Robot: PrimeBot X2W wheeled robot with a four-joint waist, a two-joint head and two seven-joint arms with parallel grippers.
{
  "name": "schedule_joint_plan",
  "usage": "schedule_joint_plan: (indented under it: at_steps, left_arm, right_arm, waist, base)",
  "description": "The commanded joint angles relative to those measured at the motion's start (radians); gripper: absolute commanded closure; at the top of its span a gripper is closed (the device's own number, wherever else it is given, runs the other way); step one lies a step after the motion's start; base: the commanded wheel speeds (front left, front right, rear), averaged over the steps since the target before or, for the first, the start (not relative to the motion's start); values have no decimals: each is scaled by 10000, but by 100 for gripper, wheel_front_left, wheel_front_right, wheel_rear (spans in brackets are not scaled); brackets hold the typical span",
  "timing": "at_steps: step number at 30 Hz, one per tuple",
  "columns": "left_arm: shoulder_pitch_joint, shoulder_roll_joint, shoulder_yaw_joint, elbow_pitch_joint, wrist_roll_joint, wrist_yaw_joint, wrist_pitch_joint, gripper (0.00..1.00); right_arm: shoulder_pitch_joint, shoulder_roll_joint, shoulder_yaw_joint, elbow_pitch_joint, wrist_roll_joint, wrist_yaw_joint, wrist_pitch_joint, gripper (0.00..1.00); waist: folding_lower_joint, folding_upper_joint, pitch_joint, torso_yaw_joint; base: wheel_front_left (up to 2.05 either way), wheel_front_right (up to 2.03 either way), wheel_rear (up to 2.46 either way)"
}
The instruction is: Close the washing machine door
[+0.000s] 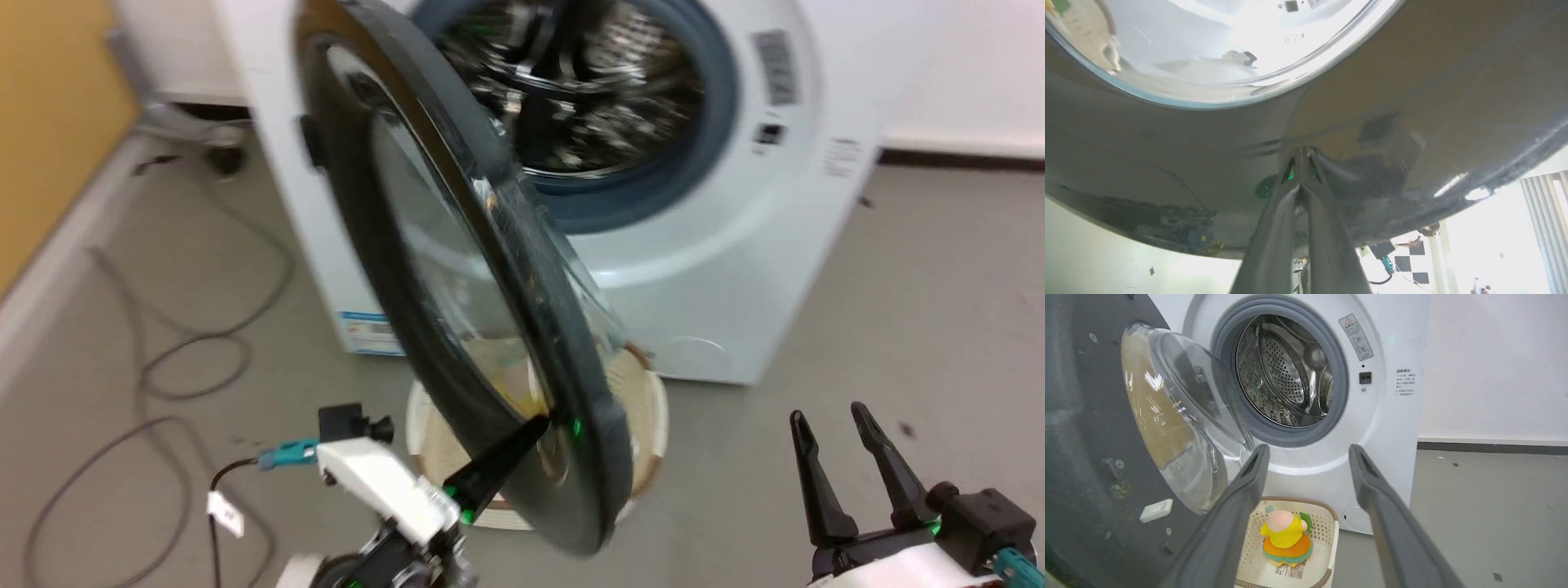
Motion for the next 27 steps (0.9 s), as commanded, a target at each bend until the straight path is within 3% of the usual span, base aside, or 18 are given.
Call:
schedule_joint_plan:
  at_steps: [1,8,15,20,27]
  left_arm:
    - [-318,-30,-185,114,-128,-92,-223,100]
    - [-1667,-31,-1012,1344,-997,-339,-2298,100]
    - [-3491,-31,-1153,3084,-2086,-427,-4665,100]
    - [-4854,-31,-1318,4340,-2714,-698,-5871,100]
    - [-5721,-31,-1966,5547,-3192,-1187,-6388,100]
  right_arm:
    - [-94,-45,-31,15,8,8,-44,0]
    - [-256,95,-10,35,84,8,-44,0]
    - [-420,284,80,91,151,8,-44,0]
    - [-544,385,208,123,182,8,-44,0]
    - [-517,449,143,117,167,8,-44,0]
  waist:
    - [0,-1,358,-934]
    - [0,-1,848,-2585]
    - [0,-1,1227,-3733]
    - [0,-1,1395,-4215]
    - [0,-1,1323,-4187]
  base:
    - [0,0,0]
    - [0,0,0]
    - [0,0,0]
    - [0,0,0]
    - [0,0,0]
